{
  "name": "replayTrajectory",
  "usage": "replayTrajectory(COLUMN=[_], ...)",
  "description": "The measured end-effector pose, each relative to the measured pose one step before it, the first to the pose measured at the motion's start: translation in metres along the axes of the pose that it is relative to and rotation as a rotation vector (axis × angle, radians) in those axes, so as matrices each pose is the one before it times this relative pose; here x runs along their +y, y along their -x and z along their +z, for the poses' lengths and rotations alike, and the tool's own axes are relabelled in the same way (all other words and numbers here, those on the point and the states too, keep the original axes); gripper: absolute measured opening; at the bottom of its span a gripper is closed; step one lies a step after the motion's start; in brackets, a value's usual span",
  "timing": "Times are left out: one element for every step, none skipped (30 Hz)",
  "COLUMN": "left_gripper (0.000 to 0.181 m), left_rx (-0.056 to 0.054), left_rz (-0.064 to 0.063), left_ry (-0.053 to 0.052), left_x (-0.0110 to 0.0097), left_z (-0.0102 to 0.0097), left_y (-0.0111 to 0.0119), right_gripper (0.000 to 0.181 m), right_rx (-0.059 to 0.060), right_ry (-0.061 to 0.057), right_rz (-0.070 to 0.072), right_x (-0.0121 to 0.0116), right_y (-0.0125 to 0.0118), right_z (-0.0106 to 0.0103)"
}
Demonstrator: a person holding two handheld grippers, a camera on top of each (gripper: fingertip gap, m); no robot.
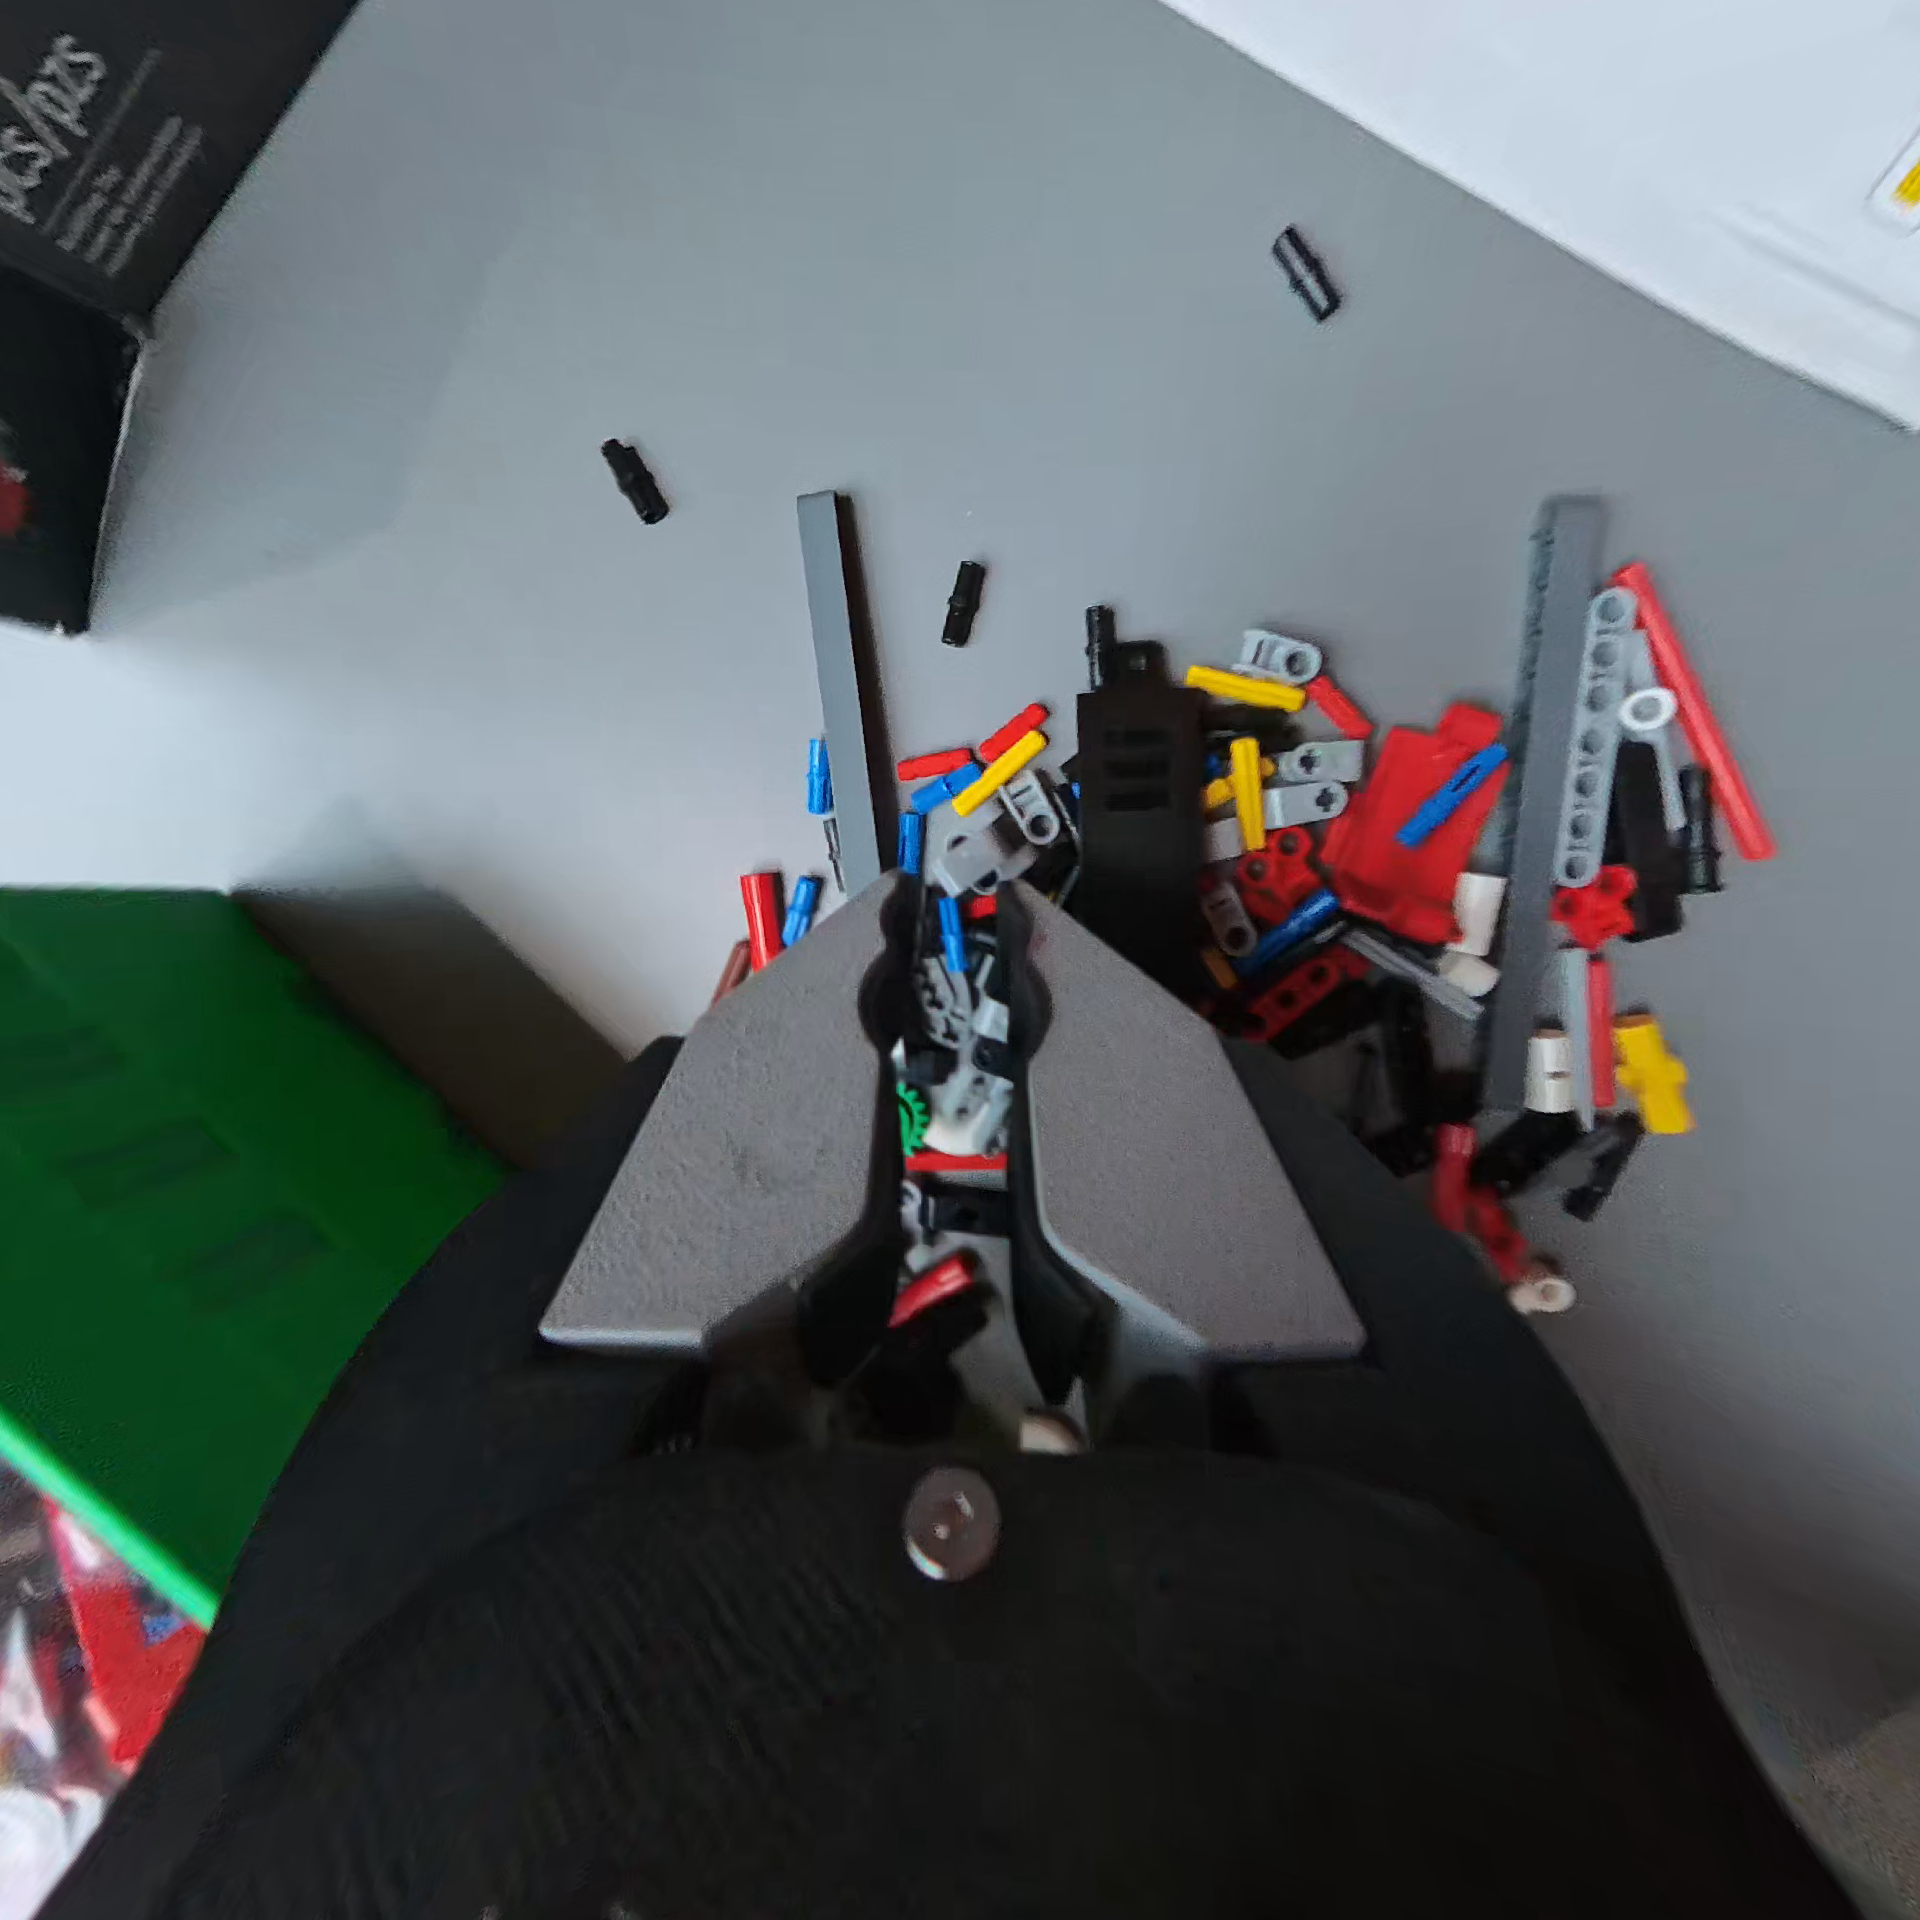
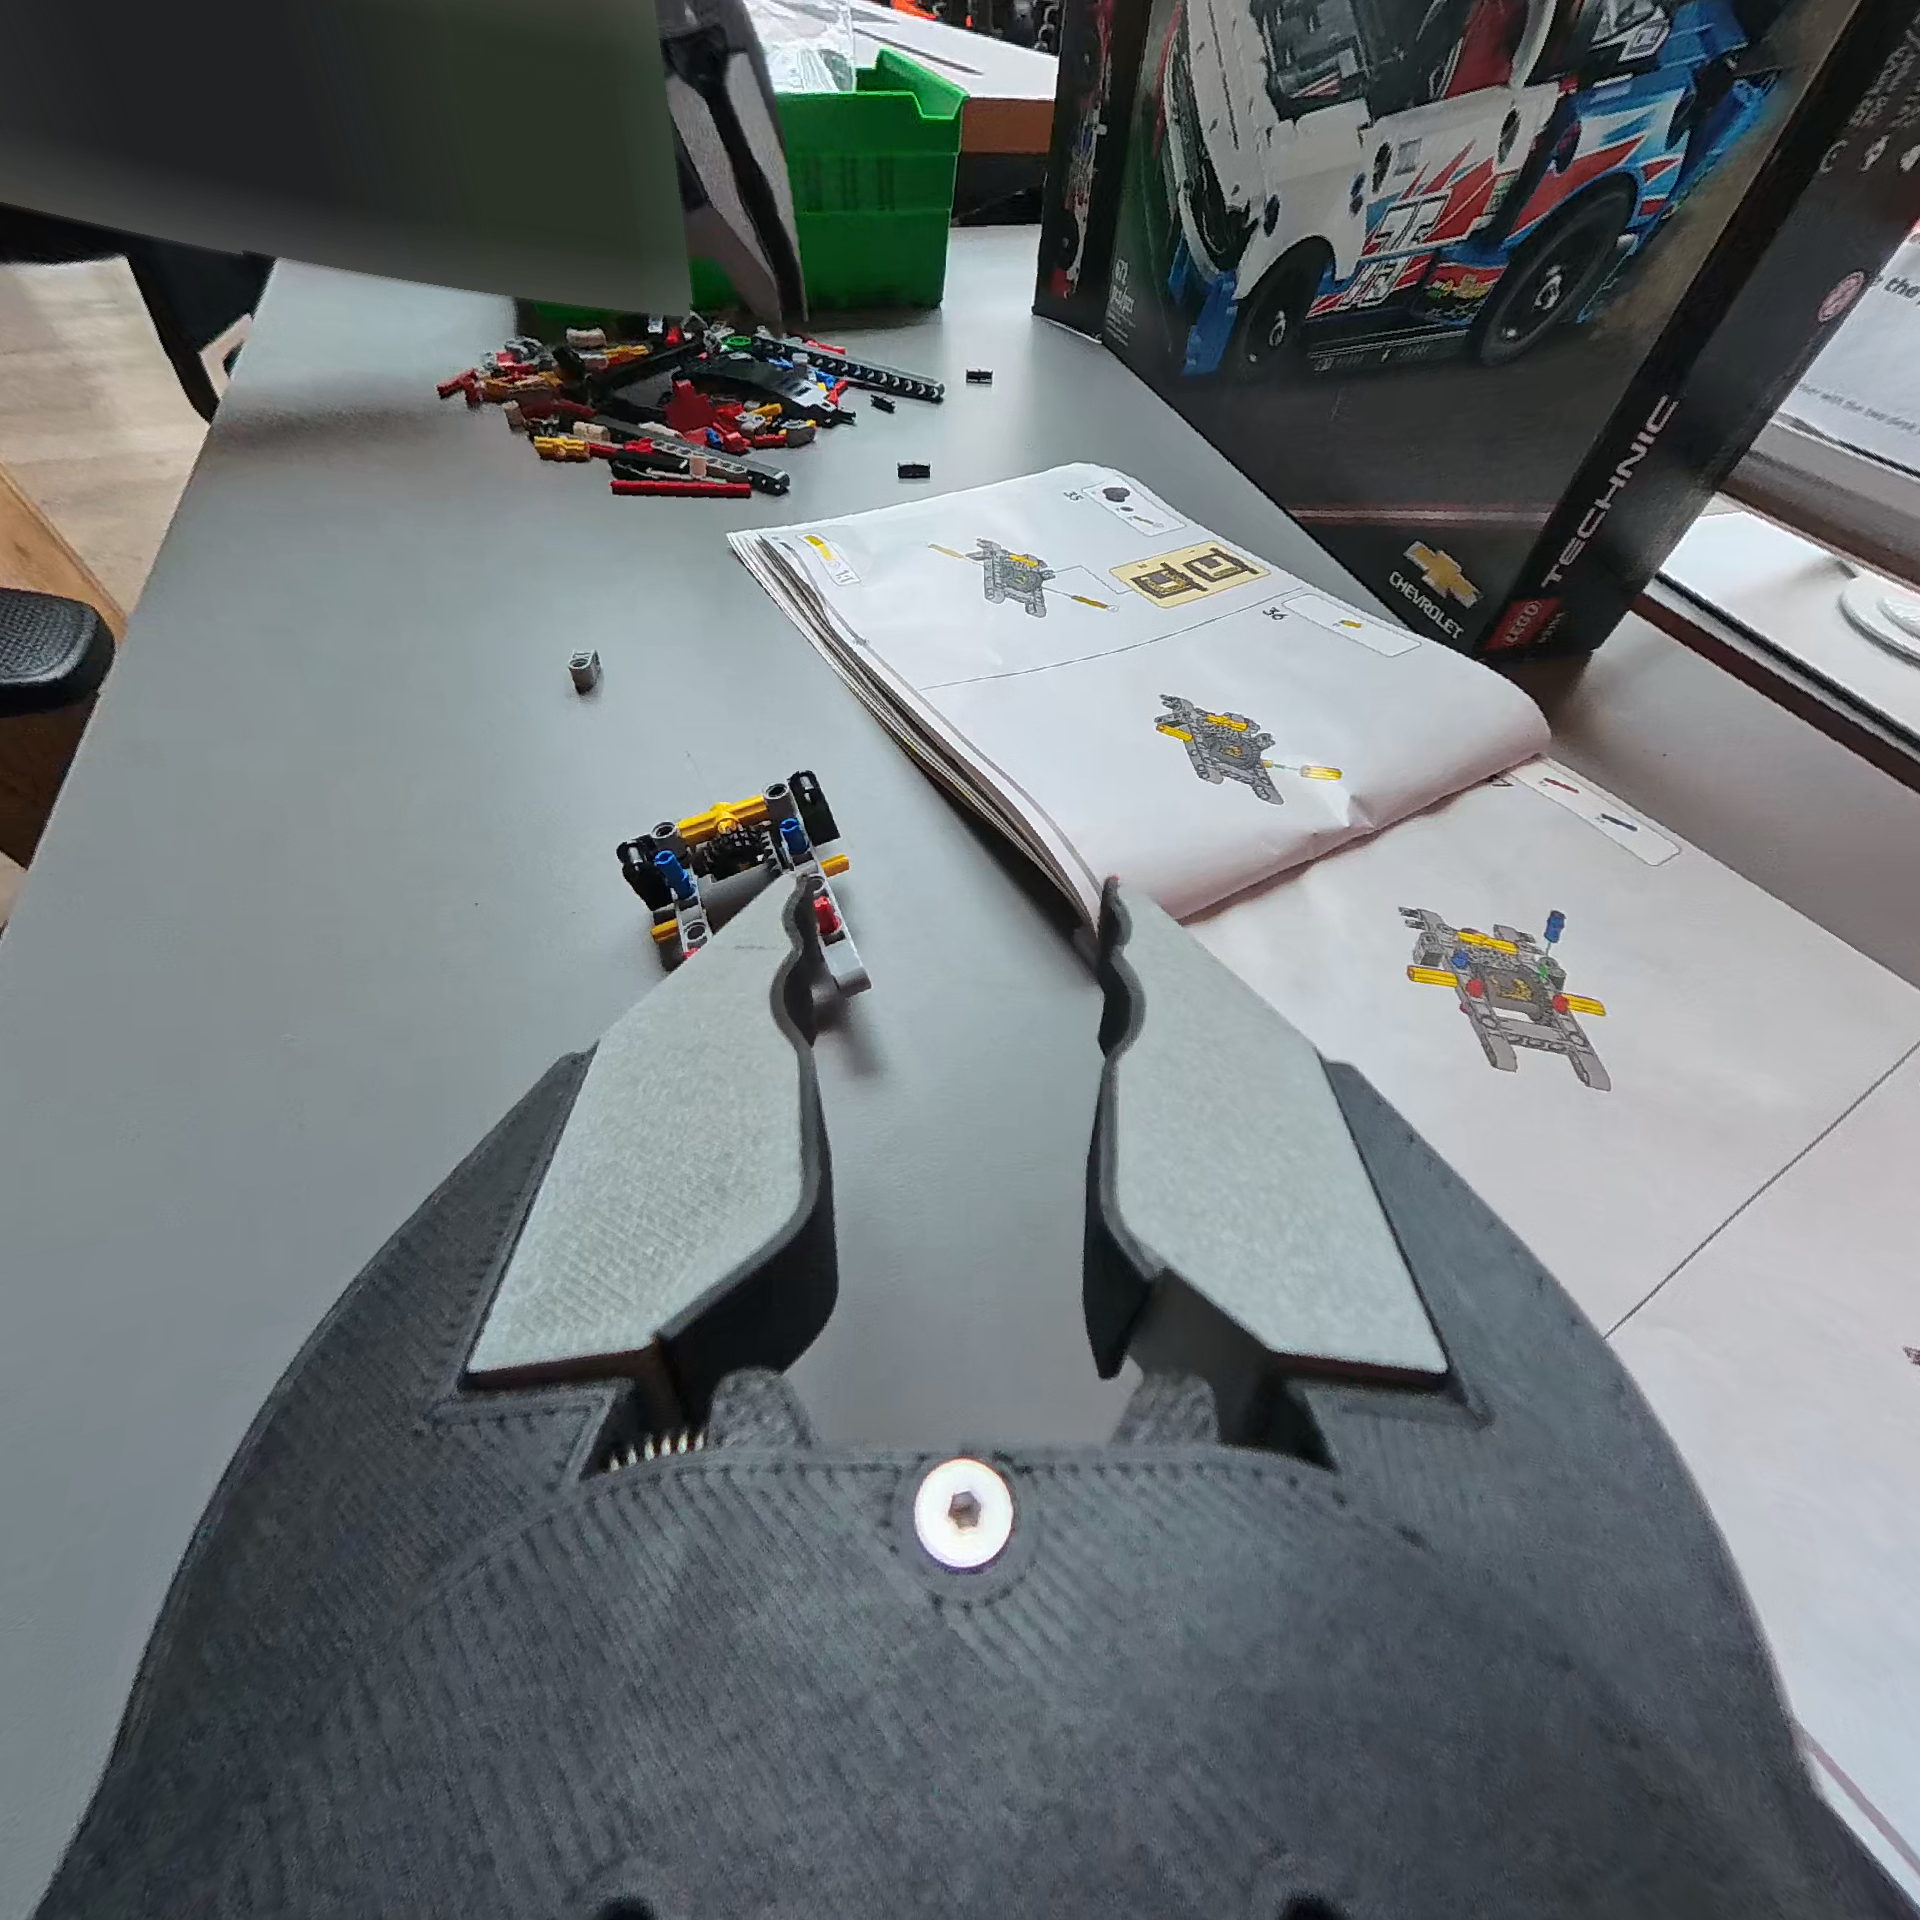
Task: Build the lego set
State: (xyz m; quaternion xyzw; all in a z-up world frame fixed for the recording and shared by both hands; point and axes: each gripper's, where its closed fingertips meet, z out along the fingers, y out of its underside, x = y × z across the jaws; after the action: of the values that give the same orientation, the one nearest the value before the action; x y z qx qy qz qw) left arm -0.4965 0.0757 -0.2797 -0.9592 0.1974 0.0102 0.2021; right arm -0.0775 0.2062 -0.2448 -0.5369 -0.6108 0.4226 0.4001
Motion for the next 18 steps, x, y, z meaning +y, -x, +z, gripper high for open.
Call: replayTrajectory(left_gripper=[0.013, 0.014, 0.012, 0.01, 0.008, 0.006, 0.007, 0.01, 0.01, 0.01, 0.01, 0.007, 0.007, 0.007, 0.007, 0.007, 0.007, 0.006], left_rx=[0.0079, 0.0174, 0.0296, 0.0297, -0.0069, -0.028, 0.0034, 0.0028, -0.011, -0.0053, 0.0018, 0.0061, 0.0027, -0.0077, -0.0025, -0.0095, -0.0273, -0.012], left_rz=[0.0228, 0.0153, 0.0116, 0.0122, 0.0071, -0.0031, -0.0037, 0.0034, 0.0119, 0.0182, 0.015, -0.0006, -0.0167, -0.0239, -0.0107, 0.0034, 0.0022, -0.0058], left_ry=[0.0188, 0.0152, 0.0114, 0.0089, 0.0126, 0.0174, 0.0003, -0.0157, -0.0121, -0.0097, -0.0106, -0.0056, 0.0053, 0.0137, 0.0126, 0.0003, -0.0082, -0.0095], left_x=[0.00073, 0.00076, 0.00084, 0.00112, 0.00226, 0.00313, 0.00007, -0.00294, -0.00275, -0.00309, -0.00339, -0.00257, -0.00127, 0.0, 0.00059, -0.00047, -0.00134, -0.00182], left_z=[0.00408, 0.00242, 0.00092, 0.0, -0.00055, -0.00053, -0.00011, 0.00007, 0.0004, 0.00074, 0.00155, 0.00155, 0.00114, 0.00046, -0.00006, -0.00084, -0.00174, -0.00257], left_y=[0.00211, 0.00028, -0.00227, -0.00336, 0.00149, 0.00466, -0.00041, -0.00133, 0.0005, -0.00026, -0.00097, -0.00014, 0.0019, 0.00395, 0.00193, 0.0012, 0.00302, 0.00059], right_gripper=[0.051, 0.052, 0.052, 0.052, 0.051, 0.051, 0.051, 0.051, 0.051, 0.051, 0.051, 0.051, 0.051, 0.051, 0.05, 0.05, 0.05, 0.05], right_rx=[-0.0011, -0.0007, -0.0011, -0.0015, -0.0013, -0.0015, -0.0026, -0.0031, -0.0029, -0.0028, -0.0021, -0.0008, 0.0002, 0.0005, 0.0007, 0.0011, 0.0004, -0.0008], right_ry=[0.0012, -0.0001, -0.0006, -0.0007, -0.0002, 0.0005, 0.0004, 0.0004, 0.0003, 0.0003, 0.0003, -0.0006, -0.0016, -0.0021, -0.0026, -0.0025, -0.0015, -0.0005], right_rz=[0.0017, 0.001, 0.0009, 0.0013, 0.0021, 0.0027, 0.0025, 0.0021, 0.002, 0.0018, 0.0012, 0.0004, -0.0006, -0.0014, -0.0019, -0.0015, -0.0007, -0.0001], right_x=[0.00018, 0.0, -0.00013, -0.00004, -0.00001, 0.00006, 0.00002, 0.00005, 0.0001, 0.00002, 0.00002, -0.00014, -0.00014, -0.00028, -0.00032, -0.00034, -0.00012, -0.00014], right_y=[-0.00005, -0.00003, 0.00003, 0.00001, -0.00008, -0.00011, 0.00012, 0.00008, 0.00014, 0.0002, 0.00007, 0.00005, 0.00006, 0.00018, 0.00012, -0.00002, 0.00012, 0.00011], right_z=[0.00021, -0.00001, -0.0001, -0.00007, -0.00002, 0.00002, 0.00012, 0.00002, 0.00016, 0.00004, 0.00004, -0.0001, -0.00016, -0.00023, -0.00029, -0.00021, -0.00016, -0.00009])
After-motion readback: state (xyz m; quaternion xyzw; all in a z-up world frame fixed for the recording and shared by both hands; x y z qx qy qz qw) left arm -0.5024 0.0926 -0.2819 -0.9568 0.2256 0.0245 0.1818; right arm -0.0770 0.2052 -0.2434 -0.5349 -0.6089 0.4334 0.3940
